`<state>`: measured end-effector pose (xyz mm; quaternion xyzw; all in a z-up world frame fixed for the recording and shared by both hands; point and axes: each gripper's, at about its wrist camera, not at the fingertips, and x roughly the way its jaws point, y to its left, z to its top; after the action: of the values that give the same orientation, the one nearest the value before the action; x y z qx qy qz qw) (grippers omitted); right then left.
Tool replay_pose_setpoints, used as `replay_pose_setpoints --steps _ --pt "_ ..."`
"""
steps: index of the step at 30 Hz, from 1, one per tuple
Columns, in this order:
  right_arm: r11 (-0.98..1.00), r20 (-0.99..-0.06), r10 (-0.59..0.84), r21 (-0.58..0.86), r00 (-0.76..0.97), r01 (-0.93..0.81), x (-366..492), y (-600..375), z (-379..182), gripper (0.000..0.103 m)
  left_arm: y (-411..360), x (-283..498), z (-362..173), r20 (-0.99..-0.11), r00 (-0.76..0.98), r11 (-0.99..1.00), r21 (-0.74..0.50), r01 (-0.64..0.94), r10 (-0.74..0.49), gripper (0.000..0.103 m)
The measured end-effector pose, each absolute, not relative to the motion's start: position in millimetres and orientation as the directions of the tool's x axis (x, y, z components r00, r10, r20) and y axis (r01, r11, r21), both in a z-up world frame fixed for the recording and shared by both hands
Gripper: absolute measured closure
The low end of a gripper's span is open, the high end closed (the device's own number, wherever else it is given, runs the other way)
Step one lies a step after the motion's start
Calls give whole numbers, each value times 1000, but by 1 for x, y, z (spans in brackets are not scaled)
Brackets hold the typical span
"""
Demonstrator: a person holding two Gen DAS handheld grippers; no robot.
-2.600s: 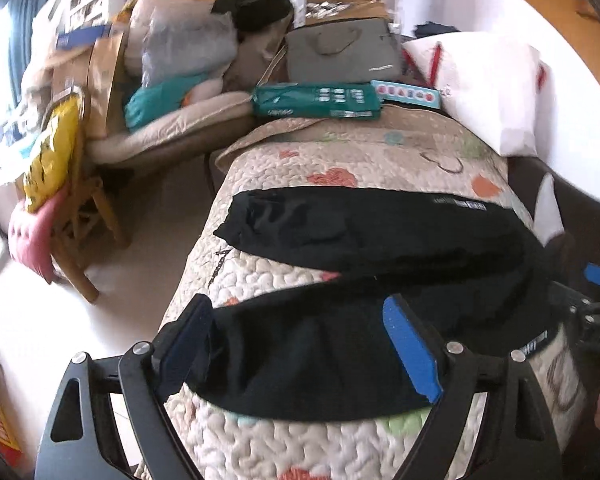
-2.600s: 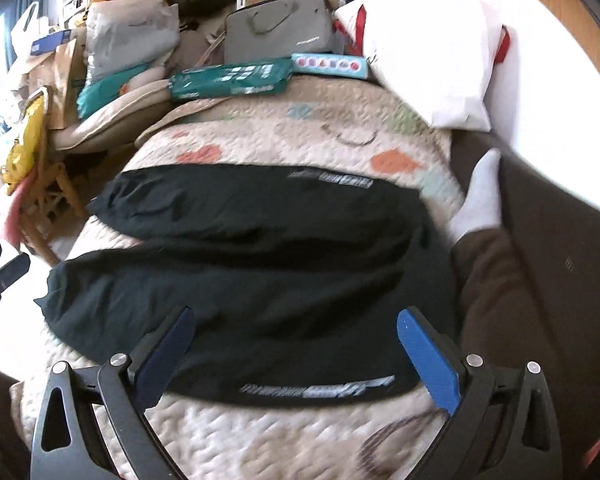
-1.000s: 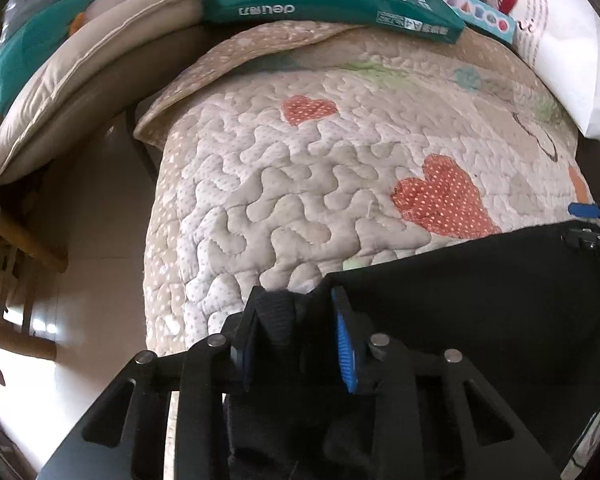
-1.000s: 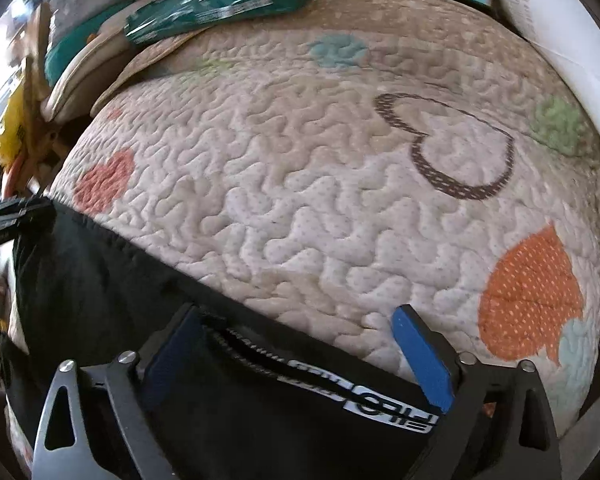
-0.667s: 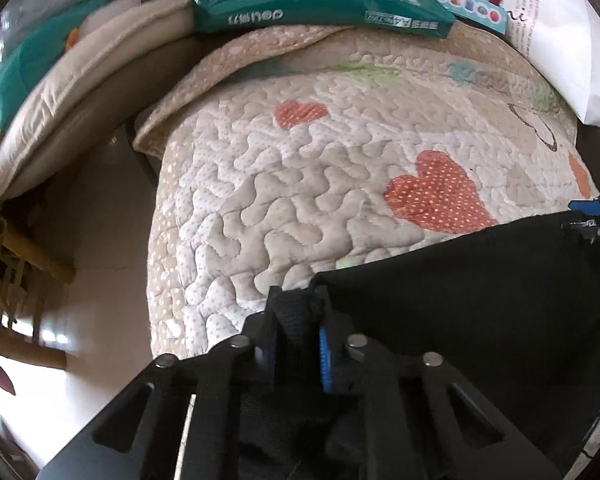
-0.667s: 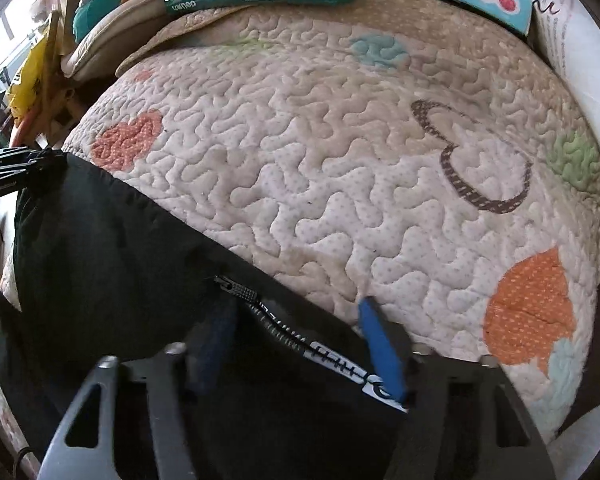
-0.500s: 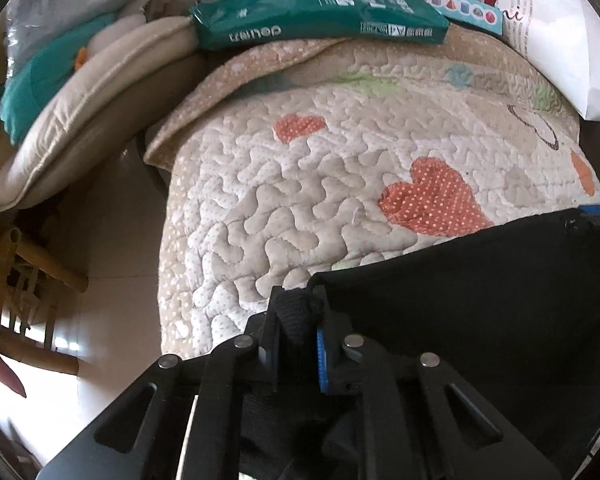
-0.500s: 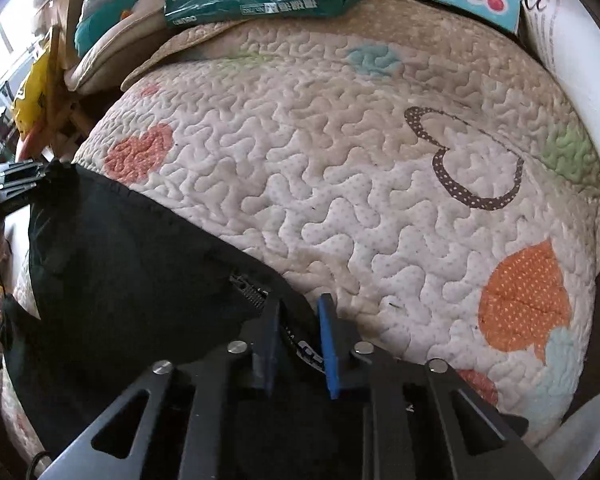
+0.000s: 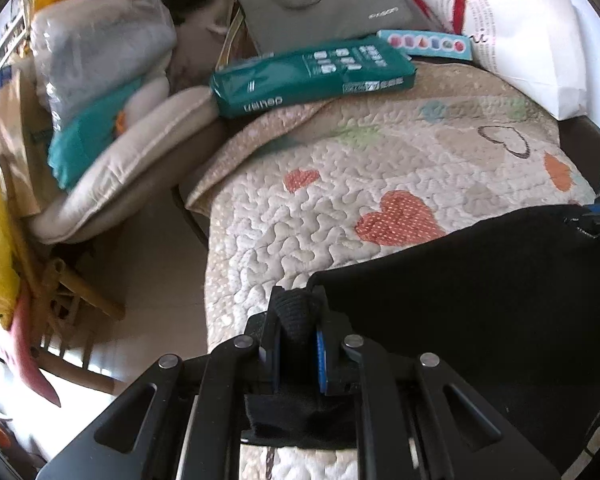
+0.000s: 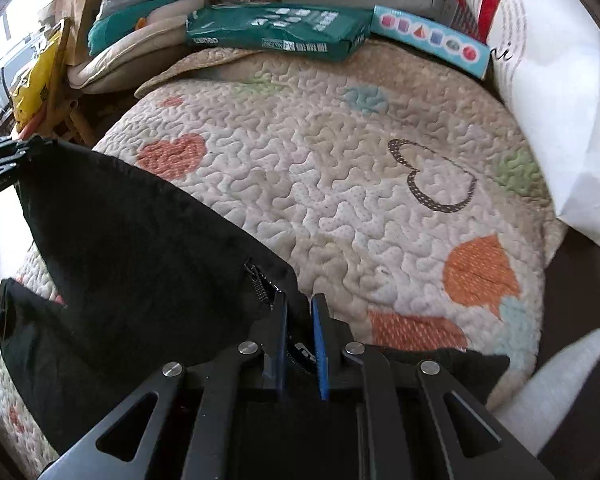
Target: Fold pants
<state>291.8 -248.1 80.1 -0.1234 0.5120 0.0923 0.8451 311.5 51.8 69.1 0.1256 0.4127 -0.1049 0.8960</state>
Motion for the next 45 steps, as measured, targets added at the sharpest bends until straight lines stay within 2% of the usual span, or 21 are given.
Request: replay_pose_setpoints --steps 8,23,33,39,40,43,44,45 --pt "941 -882 5 -156 471 -301 223 -230 98 91 63 241 80 -720 691 937 194 291 -65 90" --pt "917 -927 5 -145 375 -371 109 -201 60 91 75 140 39 -727 687 902 300 310 6 90" --pt "901 -951 -33 -162 308 -403 71 -197 30 94 65 99 12 -707 702 829 439 345 83 89" --pt "897 -962 -33 -148 270 -417 67 -195 24 93 65 81 1 -707 698 776 502 382 114 84" --pt "896 -964 -32 -144 263 -419 66 -195 23 92 65 78 0 -704 700 768 512 385 119 81" --pt "898 -976 -30 -122 218 -423 65 -195 19 84 67 72 -2 -681 716 739 560 374 153 75" --pt "902 -979 -27 -111 200 -418 64 -196 18 74 70 71 -2 -673 720 737 571 362 167 67" --pt "902 -981 -23 -103 192 -419 63 -196 17 59 73 70 0 -668 724 742 571 351 172 63"
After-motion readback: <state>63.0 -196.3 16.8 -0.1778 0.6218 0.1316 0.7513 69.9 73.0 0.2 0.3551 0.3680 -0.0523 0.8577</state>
